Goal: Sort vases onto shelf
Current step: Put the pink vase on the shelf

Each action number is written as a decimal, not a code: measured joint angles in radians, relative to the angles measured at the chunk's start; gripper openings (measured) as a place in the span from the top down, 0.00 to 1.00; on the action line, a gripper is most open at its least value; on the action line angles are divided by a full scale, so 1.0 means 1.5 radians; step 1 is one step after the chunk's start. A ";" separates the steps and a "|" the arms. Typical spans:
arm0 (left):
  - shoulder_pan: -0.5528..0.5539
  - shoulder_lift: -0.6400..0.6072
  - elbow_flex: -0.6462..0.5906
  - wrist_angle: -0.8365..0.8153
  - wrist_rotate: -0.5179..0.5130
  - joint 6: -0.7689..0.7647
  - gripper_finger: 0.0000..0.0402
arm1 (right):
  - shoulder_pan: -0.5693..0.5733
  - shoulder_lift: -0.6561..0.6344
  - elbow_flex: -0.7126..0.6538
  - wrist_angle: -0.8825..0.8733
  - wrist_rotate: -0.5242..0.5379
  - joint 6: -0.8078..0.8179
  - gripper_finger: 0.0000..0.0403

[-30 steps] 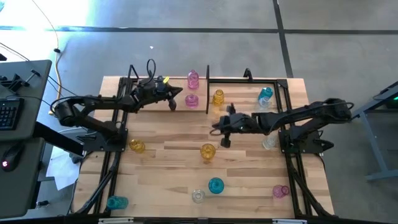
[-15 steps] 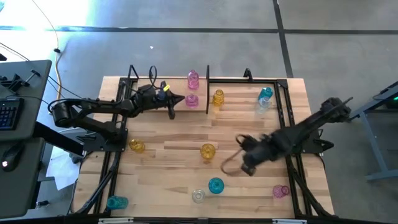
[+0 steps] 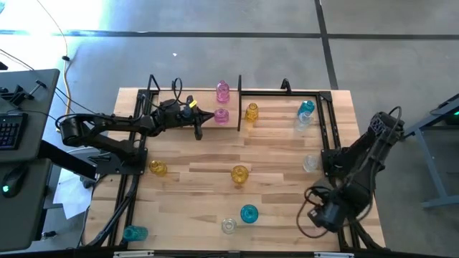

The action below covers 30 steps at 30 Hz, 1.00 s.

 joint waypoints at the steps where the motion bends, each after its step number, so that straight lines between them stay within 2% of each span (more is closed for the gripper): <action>1: 0.000 0.000 0.000 0.000 0.000 -0.002 1.00 | 0.012 0.000 0.000 0.000 0.000 0.010 0.52; 9: 0.000 0.000 0.001 -0.001 0.000 -0.017 1.00 | 0.075 0.001 -0.048 0.061 0.000 0.052 0.56; 15: 0.000 0.000 0.001 -0.002 0.000 -0.018 1.00 | 0.077 0.001 -0.118 0.155 -0.002 0.043 0.56; 21: 0.000 0.000 0.001 -0.002 0.000 -0.018 1.00 | 0.077 0.001 -0.166 0.195 -0.013 0.031 0.56; 30: 0.000 0.000 0.001 -0.003 0.000 -0.018 1.00 | 0.077 -0.001 -0.188 0.234 -0.029 0.020 0.66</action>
